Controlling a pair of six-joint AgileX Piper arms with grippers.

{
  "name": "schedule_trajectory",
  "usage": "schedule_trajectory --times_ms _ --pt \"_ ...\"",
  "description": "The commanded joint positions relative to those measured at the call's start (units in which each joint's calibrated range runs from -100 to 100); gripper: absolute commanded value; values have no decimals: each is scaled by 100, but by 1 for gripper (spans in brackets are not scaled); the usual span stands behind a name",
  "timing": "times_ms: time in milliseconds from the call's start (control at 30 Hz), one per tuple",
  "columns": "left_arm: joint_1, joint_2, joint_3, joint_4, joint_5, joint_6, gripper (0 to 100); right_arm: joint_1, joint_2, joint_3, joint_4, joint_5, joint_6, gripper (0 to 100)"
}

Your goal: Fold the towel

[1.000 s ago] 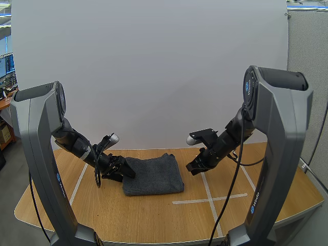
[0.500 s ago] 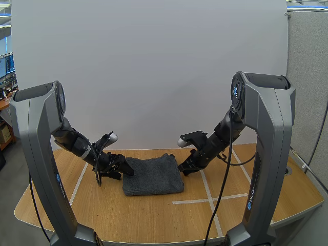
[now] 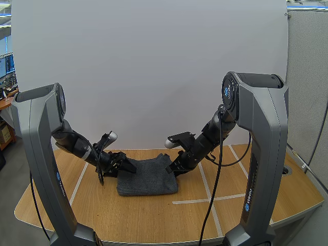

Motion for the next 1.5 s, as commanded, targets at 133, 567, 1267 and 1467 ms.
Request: schedule_trajectory --times_ms 133,567,1267,1467 --pt "-192 576 87 98 -268 175 100 11 63 17 -318 85 151 0" --pt "-267 593 87 -7 -217 269 14 11 63 17 -342 85 211 0" --pt "333 -359 -671 933 415 126 0 -582 -2190 17 -1003 2541 638 0" --pt "933 -477 -1265 1397 415 126 0 -600 -3137 17 -1206 3128 833 0"
